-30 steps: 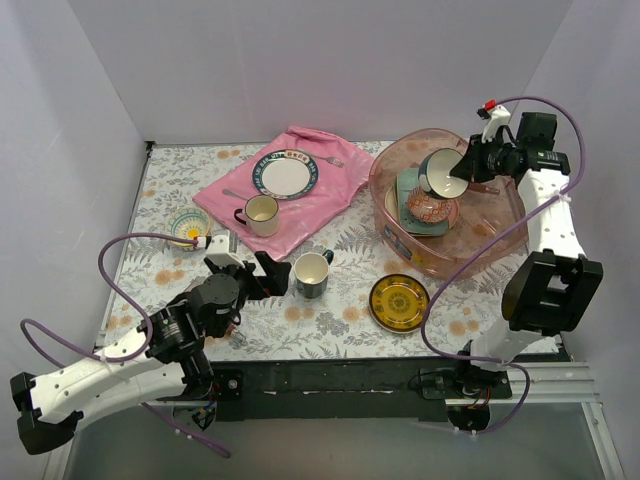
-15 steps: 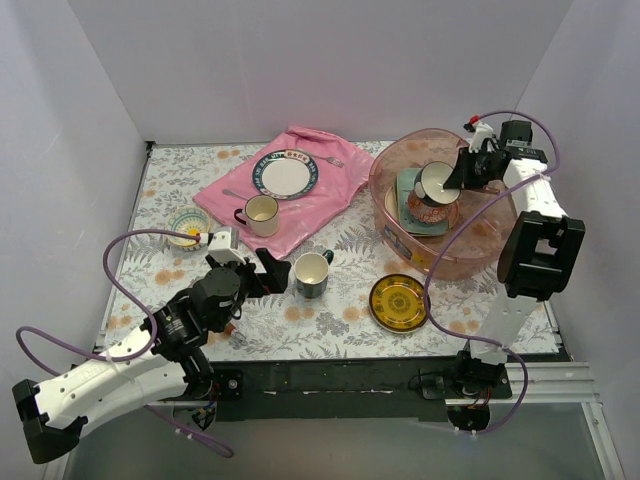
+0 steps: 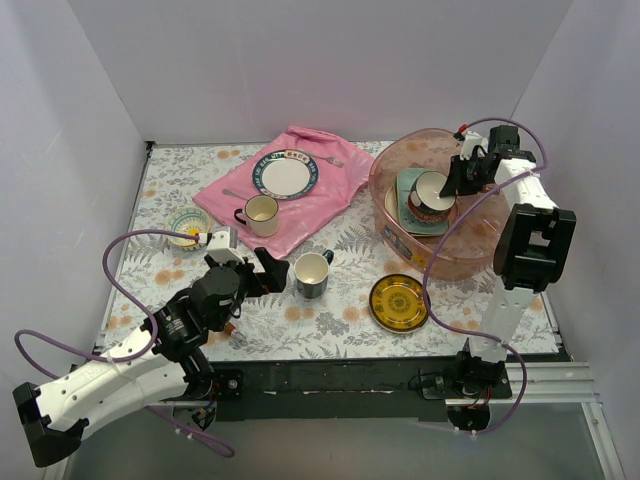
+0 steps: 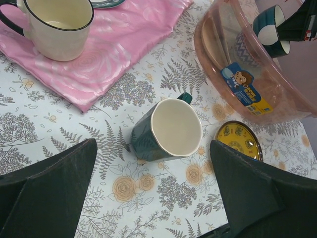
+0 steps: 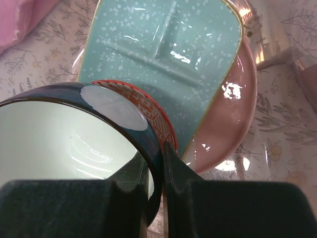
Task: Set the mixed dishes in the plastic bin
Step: Place the bowl in the plastic bin.
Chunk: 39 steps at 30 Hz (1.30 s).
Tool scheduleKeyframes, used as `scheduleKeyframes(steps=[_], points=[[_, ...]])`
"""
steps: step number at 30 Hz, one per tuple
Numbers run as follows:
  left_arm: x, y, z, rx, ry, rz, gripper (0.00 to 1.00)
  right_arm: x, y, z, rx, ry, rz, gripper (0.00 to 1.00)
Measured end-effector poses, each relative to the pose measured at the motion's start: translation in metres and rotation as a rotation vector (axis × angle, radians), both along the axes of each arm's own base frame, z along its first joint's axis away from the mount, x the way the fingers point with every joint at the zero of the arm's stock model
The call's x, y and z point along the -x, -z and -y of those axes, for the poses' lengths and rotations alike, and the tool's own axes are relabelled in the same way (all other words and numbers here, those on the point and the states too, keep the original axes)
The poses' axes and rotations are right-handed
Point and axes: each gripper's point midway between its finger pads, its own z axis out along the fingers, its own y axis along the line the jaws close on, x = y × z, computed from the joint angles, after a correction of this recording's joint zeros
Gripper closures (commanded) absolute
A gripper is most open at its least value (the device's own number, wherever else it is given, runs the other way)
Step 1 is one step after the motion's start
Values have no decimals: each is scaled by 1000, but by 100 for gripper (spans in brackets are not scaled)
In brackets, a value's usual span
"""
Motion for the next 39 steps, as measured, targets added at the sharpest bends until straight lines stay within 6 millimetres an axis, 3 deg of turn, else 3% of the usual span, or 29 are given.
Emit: scheduleKeyframes(steps=[15, 26, 31, 39], points=[[0, -2, -1, 11, -2, 2, 2, 2, 13, -2, 44, -12, -27, 68], [2, -1, -5, 10, -6, -4, 2, 3, 11, -8, 30, -28, -26, 38], [1, 2, -4, 2, -5, -11, 2, 3, -1, -6, 51, -32, 5, 21], [-3, 10, -4, -20, -11, -38, 2, 16, -40, 4, 136, -19, 129, 10]])
